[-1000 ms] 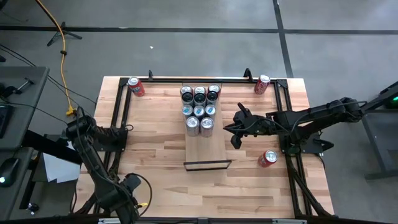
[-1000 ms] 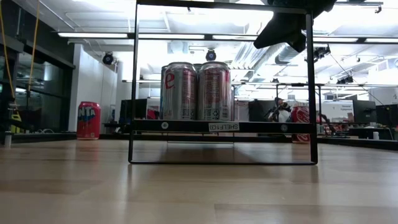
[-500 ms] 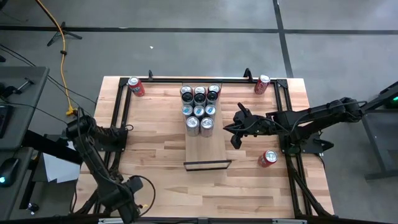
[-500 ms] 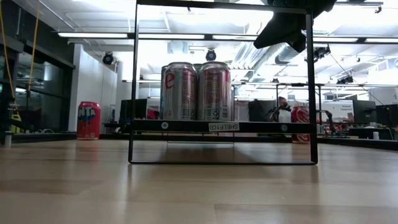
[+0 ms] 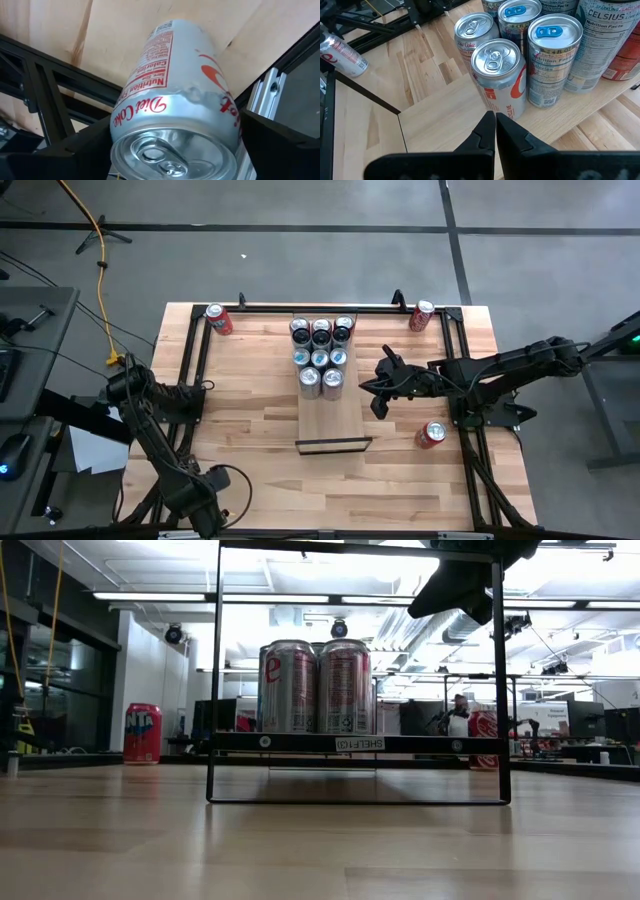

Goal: Place canned beverage on shelf
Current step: Put the silver soda can on the shelf aligned with the other silver soda can

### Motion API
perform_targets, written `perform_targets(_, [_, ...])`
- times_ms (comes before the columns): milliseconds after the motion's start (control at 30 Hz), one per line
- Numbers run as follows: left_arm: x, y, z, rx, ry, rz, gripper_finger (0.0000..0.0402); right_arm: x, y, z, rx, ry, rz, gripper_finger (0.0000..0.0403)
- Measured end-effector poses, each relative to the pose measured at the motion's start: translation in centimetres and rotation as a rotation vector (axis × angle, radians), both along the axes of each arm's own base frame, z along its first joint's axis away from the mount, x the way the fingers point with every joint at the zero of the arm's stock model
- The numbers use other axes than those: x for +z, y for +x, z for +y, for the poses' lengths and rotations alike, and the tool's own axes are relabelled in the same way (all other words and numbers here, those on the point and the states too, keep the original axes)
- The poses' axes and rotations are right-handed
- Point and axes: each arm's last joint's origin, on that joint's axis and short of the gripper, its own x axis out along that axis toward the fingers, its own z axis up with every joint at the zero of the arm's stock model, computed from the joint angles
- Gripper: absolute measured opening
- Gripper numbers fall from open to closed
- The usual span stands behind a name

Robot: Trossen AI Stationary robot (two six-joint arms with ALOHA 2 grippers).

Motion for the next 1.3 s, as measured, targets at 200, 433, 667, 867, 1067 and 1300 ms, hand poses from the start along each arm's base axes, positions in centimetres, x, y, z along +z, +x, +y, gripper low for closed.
perform_targets(200, [0.0,0.0,0.0,-0.054,-0.021,0.001,0.0272,0.0,0.0,0.0,0.0,0.0,0.0,0.0])
perform_targets(433, [0.3,0.1,0.2,-0.096,-0.037,-0.016,0.0229,0.0,0.0,0.0,0.0,0.0,0.001,0.0])
perform_targets(667, [2.1,0.9,1.7,-0.053,-0.068,-0.091,0.0229,-0.1,-0.1,0.0,0.0,-0.002,0.011,0.0])
perform_targets(867, [5.1,1.6,4.7,0.017,-0.049,-0.217,0.0229,-0.1,-0.1,0.0,0.0,-0.003,0.015,0.0])
perform_targets(1067, [9.3,1.4,9.1,0.095,-0.068,-0.452,0.0229,0.0,0.0,0.1,-0.014,0.064,-0.005,0.0])
perform_targets(1300, [13.9,0.4,15.9,0.112,-0.008,-0.793,0.0229,1.0,0.7,0.2,-0.018,0.114,-0.139,0.0])
